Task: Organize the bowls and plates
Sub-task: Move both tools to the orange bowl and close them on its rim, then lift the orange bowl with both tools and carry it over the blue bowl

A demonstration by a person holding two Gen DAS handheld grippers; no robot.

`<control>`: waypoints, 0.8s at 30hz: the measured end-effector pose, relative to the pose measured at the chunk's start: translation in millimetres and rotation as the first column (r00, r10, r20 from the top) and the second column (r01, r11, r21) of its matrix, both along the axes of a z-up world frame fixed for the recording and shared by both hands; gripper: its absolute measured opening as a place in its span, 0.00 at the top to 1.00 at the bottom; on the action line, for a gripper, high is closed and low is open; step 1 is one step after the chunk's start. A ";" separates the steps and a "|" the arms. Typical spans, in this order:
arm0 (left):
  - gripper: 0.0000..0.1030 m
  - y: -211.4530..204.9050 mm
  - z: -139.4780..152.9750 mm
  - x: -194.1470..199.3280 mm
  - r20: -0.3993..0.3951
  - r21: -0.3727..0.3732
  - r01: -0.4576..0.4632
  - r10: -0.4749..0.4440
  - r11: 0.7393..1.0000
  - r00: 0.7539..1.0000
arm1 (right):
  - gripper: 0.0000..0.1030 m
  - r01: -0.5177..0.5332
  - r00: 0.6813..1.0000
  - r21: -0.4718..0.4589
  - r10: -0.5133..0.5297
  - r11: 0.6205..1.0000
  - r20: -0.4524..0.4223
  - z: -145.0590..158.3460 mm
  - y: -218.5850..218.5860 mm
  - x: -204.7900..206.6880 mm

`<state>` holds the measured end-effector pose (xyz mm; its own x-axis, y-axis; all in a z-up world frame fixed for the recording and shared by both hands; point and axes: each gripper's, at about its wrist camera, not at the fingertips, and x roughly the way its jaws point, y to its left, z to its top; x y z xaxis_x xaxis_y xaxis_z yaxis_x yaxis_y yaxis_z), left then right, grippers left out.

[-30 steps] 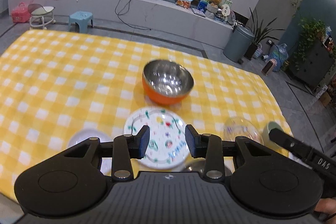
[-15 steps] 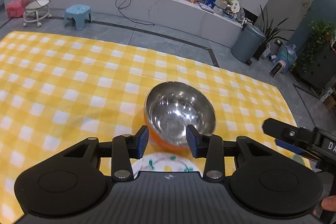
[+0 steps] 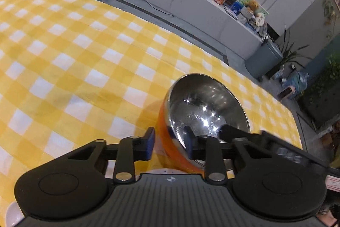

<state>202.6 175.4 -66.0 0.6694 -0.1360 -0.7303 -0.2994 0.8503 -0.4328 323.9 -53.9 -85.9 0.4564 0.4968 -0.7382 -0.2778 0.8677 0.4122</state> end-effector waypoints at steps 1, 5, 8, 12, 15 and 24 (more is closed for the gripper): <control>0.77 -2.2 1.5 0.3 0.000 0.024 0.019 -0.019 1.000 1.000 | 0.19 -0.010 1.000 0.000 0.010 1.000 -0.008 -2.9 3.6 -0.1; 0.84 -13.0 5.2 -0.3 -0.003 0.119 0.040 -0.040 0.992 0.999 | 0.33 -0.045 0.999 -0.027 0.044 0.999 -0.027 -12.7 13.9 -4.0; 0.89 -14.9 4.8 0.8 -0.019 0.147 0.043 -0.040 0.988 0.999 | 0.60 -0.038 0.998 -0.015 0.038 0.999 -0.043 -16.4 14.6 -8.5; 0.91 -14.8 4.3 -0.2 -0.029 0.161 0.047 -0.042 0.986 0.999 | 0.71 -0.031 0.999 -0.014 0.031 0.999 -0.030 -18.0 13.6 -12.3; 0.91 -13.6 4.3 -2.4 -0.014 0.149 0.051 -0.050 0.987 0.999 | 0.74 -0.010 0.999 0.002 0.010 1.000 -0.048 -17.6 8.4 -12.9; 0.94 -27.0 19.6 -8.5 0.031 0.186 0.099 -0.107 0.978 0.994 | 0.76 0.020 0.998 0.039 -0.018 0.999 -0.055 -4.2 -14.0 -31.8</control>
<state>194.1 148.4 -46.4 0.6881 -0.0719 -0.7220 -0.1918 0.9417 -0.2765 292.1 -67.9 -90.1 0.4254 0.5180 -0.7421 -0.2374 0.8552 0.4608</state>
